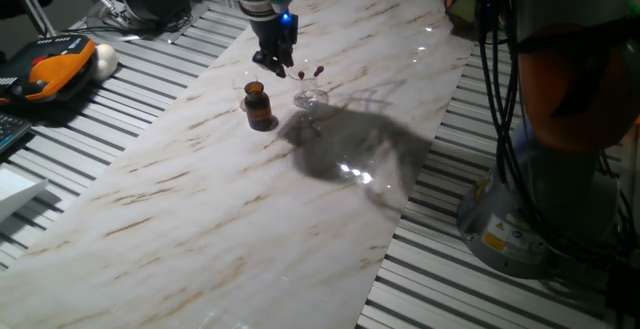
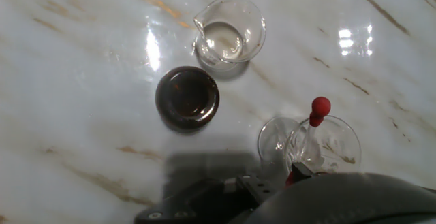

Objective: Transfer liquid using a dropper

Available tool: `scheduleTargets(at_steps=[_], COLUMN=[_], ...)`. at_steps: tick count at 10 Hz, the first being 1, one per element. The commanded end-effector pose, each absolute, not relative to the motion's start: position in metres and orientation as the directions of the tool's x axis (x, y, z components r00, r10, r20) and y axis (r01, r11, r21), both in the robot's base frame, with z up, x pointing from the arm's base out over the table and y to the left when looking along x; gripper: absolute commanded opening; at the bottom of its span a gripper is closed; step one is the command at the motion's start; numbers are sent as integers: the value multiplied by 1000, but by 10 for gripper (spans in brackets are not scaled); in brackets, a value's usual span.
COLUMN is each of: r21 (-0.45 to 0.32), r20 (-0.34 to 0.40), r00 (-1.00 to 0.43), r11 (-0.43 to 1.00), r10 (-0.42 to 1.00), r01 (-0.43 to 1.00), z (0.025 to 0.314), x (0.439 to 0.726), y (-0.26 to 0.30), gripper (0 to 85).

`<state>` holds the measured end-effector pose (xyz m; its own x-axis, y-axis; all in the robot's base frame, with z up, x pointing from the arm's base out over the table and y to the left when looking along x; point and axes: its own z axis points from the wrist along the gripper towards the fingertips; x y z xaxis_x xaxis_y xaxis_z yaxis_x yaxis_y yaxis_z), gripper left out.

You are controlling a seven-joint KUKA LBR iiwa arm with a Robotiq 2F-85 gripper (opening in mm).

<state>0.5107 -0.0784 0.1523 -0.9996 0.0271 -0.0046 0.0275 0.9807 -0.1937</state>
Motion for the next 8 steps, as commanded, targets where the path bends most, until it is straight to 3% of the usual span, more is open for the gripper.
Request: scheduleTargets(at_steps=[1,6,7,8], r21=[-200,-262,-257,-267], r20=[-5,56,51,35], r00=[-1000,-998,-999,-999], r11=[979,965,967,964], r10=[29,7,15,8], r01=[29,-8,2,-1], z=[153,153,153,153], x=[511,511,511,511], y=[-77,-77,-77,-77], gripper=[510,510,340,340])
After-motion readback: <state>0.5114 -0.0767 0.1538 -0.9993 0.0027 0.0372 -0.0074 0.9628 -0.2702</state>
